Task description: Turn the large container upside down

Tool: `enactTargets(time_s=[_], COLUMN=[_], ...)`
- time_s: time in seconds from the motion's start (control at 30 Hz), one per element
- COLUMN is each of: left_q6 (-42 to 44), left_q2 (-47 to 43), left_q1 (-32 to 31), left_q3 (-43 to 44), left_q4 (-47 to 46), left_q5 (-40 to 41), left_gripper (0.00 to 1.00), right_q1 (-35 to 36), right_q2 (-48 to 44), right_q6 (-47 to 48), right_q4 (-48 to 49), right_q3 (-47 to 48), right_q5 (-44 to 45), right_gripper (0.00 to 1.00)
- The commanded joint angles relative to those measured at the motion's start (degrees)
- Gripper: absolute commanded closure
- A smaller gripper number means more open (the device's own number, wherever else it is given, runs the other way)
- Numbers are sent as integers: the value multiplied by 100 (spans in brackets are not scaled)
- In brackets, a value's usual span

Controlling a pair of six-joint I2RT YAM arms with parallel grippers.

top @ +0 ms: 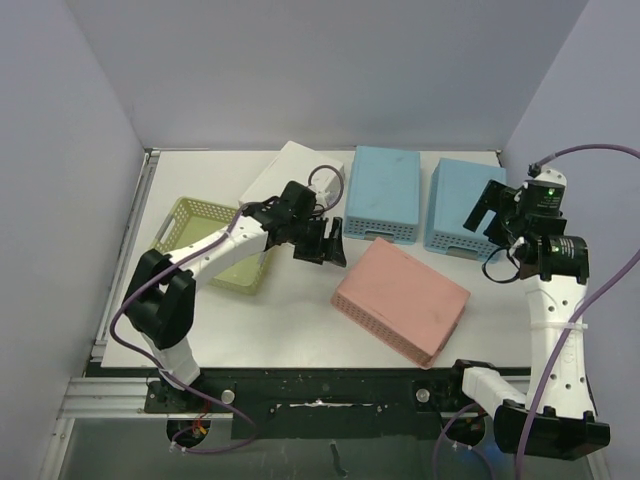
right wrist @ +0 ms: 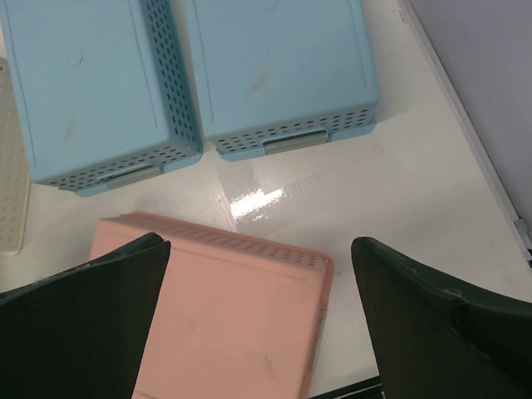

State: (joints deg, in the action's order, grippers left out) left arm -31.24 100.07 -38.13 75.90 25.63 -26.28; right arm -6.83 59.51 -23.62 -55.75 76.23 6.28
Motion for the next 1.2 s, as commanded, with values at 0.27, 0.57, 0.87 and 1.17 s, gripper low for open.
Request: enactTargets(time_s=[0.27, 0.57, 0.87, 1.17], left_q6=[1516, 1419, 1616, 1844], left_q2=[-1007, -1999, -2476, -1888], left_q1=[524, 2480, 2472, 1618], left_q3=[1049, 240, -513, -811], left_q4=[2270, 2073, 1572, 984], left_q5=[2782, 2179, 1756, 1918], left_gripper=[29, 29, 29, 29], right_q1=[2024, 4965, 5120, 4869], right_q2=[195, 2831, 4195, 3125], right_q6=[-1086, -1467, -1259, -1511], right_q4=[1557, 2552, 2156, 1911], right_q3=[-804, -248, 94, -954], right_q5=[-1055, -465, -11, 170], right_gripper=[2, 2, 2, 2])
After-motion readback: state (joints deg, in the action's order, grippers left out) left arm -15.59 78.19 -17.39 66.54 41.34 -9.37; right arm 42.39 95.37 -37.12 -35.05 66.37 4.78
